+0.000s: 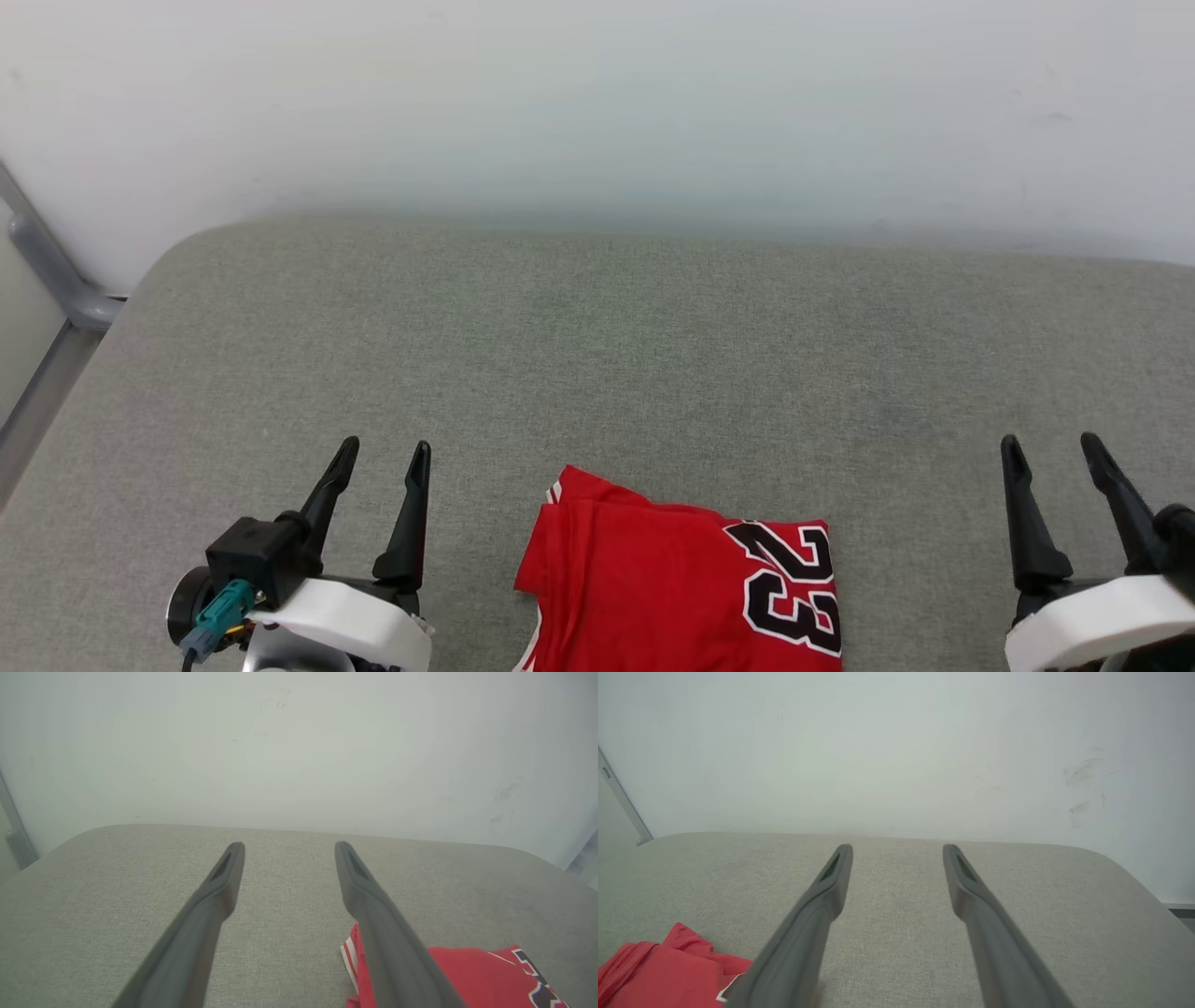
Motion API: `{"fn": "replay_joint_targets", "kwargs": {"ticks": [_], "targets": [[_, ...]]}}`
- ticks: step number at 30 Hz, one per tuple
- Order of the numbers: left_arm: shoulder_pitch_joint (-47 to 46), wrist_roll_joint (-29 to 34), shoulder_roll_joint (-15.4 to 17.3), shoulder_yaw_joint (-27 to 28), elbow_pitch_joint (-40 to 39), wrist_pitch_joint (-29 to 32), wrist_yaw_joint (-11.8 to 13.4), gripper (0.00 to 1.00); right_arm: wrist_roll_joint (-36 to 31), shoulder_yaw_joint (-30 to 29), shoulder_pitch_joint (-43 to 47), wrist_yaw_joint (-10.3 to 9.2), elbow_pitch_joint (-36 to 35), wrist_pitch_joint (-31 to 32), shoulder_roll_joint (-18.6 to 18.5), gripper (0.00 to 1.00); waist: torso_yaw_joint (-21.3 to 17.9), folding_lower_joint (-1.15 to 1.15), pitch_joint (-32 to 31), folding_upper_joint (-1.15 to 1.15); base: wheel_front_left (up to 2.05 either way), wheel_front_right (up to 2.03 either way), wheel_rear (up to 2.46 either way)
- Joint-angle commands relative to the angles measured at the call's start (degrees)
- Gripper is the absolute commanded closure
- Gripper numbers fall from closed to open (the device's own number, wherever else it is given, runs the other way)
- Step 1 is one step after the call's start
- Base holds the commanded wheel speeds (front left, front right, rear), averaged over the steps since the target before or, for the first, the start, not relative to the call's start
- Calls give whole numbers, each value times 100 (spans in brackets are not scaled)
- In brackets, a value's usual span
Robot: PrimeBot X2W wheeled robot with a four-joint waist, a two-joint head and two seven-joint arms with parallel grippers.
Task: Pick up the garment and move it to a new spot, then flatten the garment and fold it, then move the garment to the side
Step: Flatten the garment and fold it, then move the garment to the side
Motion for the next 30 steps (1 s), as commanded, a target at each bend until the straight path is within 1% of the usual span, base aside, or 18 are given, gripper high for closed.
{"fn": "replay_joint_targets", "kwargs": {"ticks": [1, 9, 21, 25, 28, 30], "targets": [[86, 35, 17, 26, 10, -28, 22, 0, 11, 14, 116, -3, -61, 34, 33, 0, -20, 0, -24, 0, 0, 0, 0], [225, 58, -42, 136, 79, -39, 27, 0, 83, 56, 586, -3, -408, 198, 66, 0, -114, 0, -90, 0, 0, 0, 0], [294, 143, -148, 285, 107, -42, -46, 0, 283, -30, 671, -3, -447, 408, 68, 0, -194, 0, -103, 0, 0, 0, 0], [249, 182, -186, 323, 72, -37, -75, 0, 421, -190, 726, -3, -222, 792, 65, 0, -181, 0, -59, 0, 0, 0, 0], [139, 223, -217, 368, 66, -37, -139, 0, 671, -264, 722, -3, 70, 1310, 59, 0, -147, 0, 29, 0, 0, 0, 0], [69, 265, -243, 393, 51, -37, -186, 0, 885, -283, 724, -3, 263, 1724, -32, 0, -109, 0, 132, 0, 0, 0, 0]]}}
